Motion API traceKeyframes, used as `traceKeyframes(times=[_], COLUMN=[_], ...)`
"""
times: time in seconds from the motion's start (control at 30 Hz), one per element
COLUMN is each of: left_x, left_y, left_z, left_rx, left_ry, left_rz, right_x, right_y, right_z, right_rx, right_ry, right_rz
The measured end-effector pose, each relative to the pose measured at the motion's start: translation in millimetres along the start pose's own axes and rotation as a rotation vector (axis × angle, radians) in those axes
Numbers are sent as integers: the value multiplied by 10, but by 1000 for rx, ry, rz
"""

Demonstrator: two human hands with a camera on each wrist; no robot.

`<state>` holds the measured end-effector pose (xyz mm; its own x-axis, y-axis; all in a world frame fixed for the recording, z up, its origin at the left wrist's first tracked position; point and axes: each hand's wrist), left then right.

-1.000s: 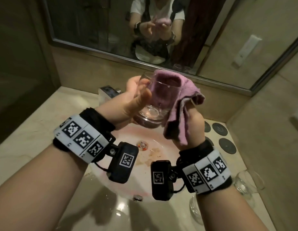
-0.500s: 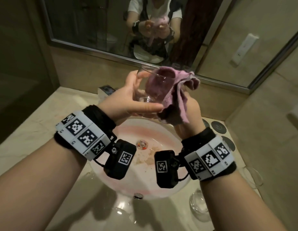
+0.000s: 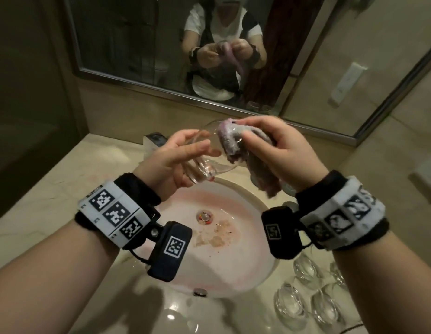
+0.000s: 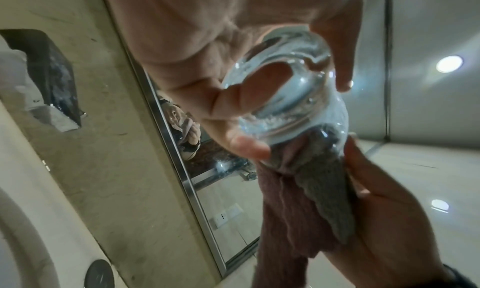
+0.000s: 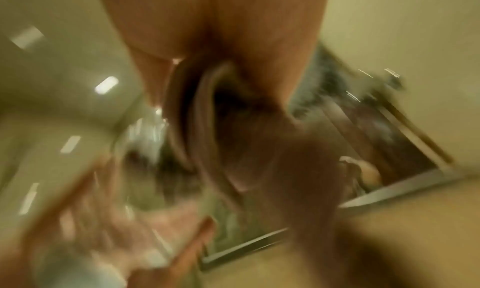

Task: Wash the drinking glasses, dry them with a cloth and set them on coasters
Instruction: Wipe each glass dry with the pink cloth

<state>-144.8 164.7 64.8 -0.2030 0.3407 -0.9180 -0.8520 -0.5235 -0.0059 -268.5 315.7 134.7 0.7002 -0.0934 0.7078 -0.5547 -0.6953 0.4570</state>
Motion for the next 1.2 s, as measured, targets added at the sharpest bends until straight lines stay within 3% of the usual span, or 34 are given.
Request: traceKeyframes(times=[0.07, 0.13, 0.27, 0.37, 0.5, 0.6, 0.7, 0.77, 0.83, 0.93, 1.0, 1.07, 1.13, 1.2], left_x=[-11, -36, -103, -148, -153, -141, -133, -133, -152, -163, -167, -172, -171, -147], left_y=[6, -16, -45, -39, -51, -70, -103, -80, -20, 43, 53, 25, 26, 35], left_z=[-20, -10, 75, 134, 131, 100, 115, 151, 179, 211, 234, 234, 218, 187], left_rx=[-21, 16, 96, 115, 157, 205, 253, 212, 123, -8, -87, -143, -135, -92], left_ry=[-18, -38, -38, -19, -39, -95, -109, -89, -22, 169, 279, 373, 443, 422], left_rz=[-5, -17, -93, -141, -198, -245, -301, -296, -247, -107, 24, 166, 266, 218], right_x=[21, -6, -49, -22, 83, 80, 6, -39, -6, 130, 160, 196, 173, 113], right_y=[-45, -79, -91, -34, 35, 8, -17, -19, -84, -169, -184, -189, -180, -166], right_z=[-88, -169, -101, -45, -140, -240, -204, -111, 17, 51, 47, 45, 68, 79], right_rx=[207, 384, 586, 607, 579, 458, 491, 488, 462, 529, 519, 442, 376, 333], right_ry=[340, 414, -111, -308, -280, -479, -696, -713, -557, 46, 334, 486, 507, 466], right_rz=[174, 119, -257, -482, -503, -772, -960, -875, -652, 29, 325, 448, 451, 412])
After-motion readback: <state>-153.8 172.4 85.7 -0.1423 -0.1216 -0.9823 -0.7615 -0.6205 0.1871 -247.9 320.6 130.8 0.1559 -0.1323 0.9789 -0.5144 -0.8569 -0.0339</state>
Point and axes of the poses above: each hand's wrist, its own y-axis towards the middle knuckle, its own z-axis out of the palm, x = y × z, and after that the axes turned 11 degrees about -x, right-handed
